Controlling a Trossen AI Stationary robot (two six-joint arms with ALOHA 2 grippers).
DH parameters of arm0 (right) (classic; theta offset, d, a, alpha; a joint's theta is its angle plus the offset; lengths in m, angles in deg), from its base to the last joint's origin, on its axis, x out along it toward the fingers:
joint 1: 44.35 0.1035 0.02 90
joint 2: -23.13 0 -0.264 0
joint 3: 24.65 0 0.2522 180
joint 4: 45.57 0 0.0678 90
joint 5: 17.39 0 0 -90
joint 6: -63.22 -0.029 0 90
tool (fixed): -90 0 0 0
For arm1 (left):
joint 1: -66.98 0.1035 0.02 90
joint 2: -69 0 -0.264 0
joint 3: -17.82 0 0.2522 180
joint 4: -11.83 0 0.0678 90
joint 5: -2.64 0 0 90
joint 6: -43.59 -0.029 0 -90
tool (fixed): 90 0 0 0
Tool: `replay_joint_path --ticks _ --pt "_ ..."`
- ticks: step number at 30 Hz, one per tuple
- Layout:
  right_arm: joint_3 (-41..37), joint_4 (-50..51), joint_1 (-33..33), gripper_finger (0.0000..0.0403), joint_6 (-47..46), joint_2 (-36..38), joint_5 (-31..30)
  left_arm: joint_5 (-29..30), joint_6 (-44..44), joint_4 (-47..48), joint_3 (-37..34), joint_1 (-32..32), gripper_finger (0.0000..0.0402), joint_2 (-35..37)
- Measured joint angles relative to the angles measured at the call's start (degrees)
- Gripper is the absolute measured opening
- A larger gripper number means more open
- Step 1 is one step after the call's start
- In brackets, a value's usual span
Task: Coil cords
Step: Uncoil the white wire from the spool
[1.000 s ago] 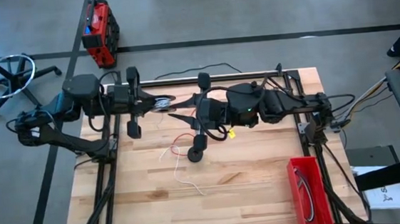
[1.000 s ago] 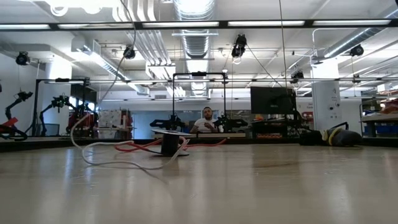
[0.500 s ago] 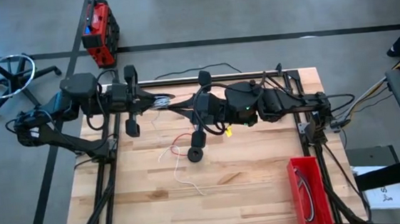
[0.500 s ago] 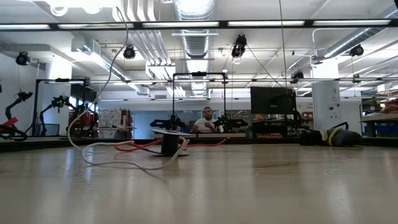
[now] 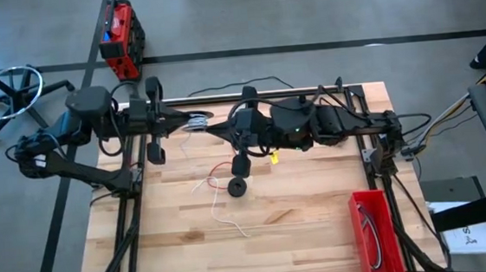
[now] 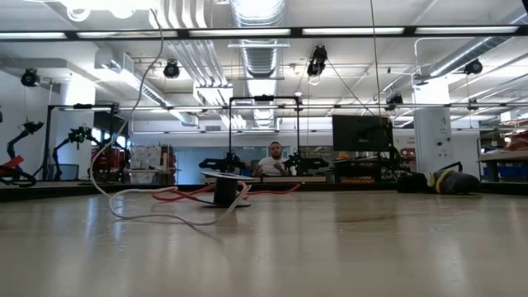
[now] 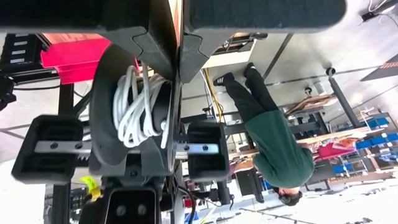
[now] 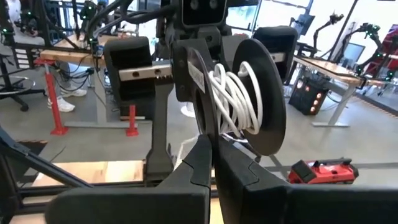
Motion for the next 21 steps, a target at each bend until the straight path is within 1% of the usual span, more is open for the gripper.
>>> replay_joint_path --ticks 7,16,21 --pt "0.0 0.4 -0.4 0.0002 0.2 -0.1 0.1 -0.2 0.0 -0.5 0.0 0.0 0.0003 0.3" --pt "-0.1 1.2 -0.8 0.0002 0.3 -0.1 0.0 -0.4 0.0 -4.9 0.1 -0.1 0.0021 -0.3" --pt "-0.2 1.6 -0.9 0.0002 0.6 -0.2 0.0 -0.4 -0.2 -5.1 0.1 -0.1 0.0030 -0.4"
